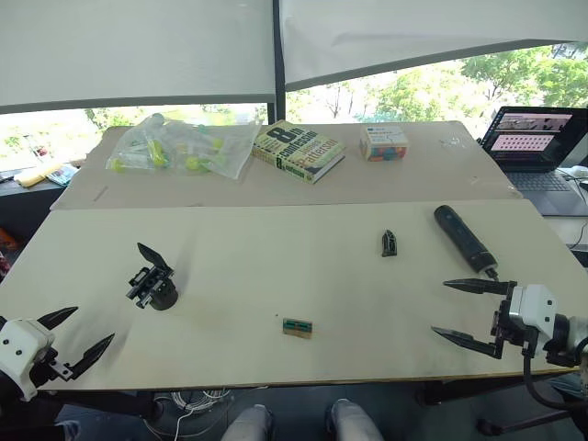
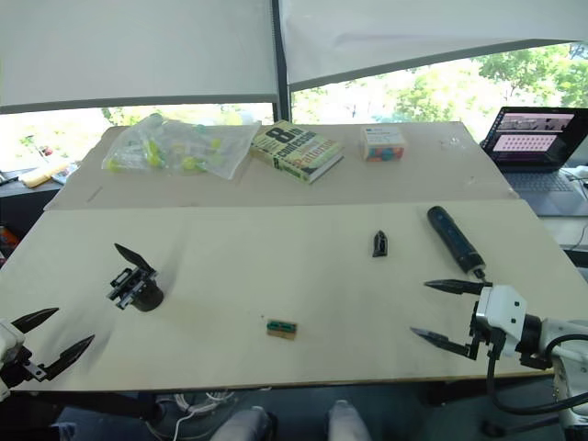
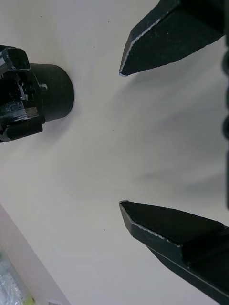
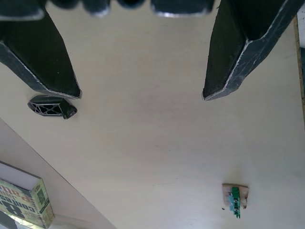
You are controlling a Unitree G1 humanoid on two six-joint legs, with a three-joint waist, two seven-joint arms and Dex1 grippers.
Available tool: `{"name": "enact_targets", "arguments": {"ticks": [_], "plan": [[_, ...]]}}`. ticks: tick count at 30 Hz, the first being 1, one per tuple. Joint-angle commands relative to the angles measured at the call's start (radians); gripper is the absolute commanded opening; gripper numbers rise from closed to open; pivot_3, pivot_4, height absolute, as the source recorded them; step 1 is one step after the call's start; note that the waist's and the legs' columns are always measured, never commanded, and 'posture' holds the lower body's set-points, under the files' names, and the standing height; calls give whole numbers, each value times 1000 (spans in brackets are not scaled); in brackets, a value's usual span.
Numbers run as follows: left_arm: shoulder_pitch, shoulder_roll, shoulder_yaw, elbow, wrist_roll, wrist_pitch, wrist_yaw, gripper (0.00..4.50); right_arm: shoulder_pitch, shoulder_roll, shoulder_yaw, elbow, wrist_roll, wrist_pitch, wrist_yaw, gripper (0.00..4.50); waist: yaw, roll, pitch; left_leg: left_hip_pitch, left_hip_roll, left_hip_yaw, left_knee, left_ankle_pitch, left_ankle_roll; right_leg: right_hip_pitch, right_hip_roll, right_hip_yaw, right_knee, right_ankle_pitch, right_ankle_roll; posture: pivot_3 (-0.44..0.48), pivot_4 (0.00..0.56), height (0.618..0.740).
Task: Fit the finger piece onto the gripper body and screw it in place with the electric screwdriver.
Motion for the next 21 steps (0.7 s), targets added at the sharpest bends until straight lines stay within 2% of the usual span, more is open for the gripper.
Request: {"name": "enact_targets", "arguments": {"ticks": [1,4,6,14,21], "plan": [[-5,-9,36,-41,-68,11,-1,4412,-15,10,3,-31,15,-12,-13,4500,0,0,0,0,0,0,0,0,0,0,0,0,0,0,0,0,150,740],[-19,-44,99,-92,-203,96,13,4412,-58,60,48,-109,40,47,-69,4500,-3,0,0,0,1,0,0,0,0,0,0,0,1,0,0,0,150,740],[-6,-68,125,-109,-234,126,38,4412,-87,107,61,-147,62,49,-104,4500,-6,0,0,0,2,0,0,0,0,-1,0,0,1,0,0,0,150,740],[96,-214,168,-146,-247,150,135,4412,-141,265,146,-247,136,15,-109,4500,0,-1,0,1,2,1,0,-1,0,0,0,0,0,0,0,0,150,740],[125,-268,113,-242,-235,171,166,4412,-132,275,180,-246,140,37,-85,4500,12,-2,0,0,1,1,0,-1,0,0,0,-1,0,0,0,0,150,740]]}}
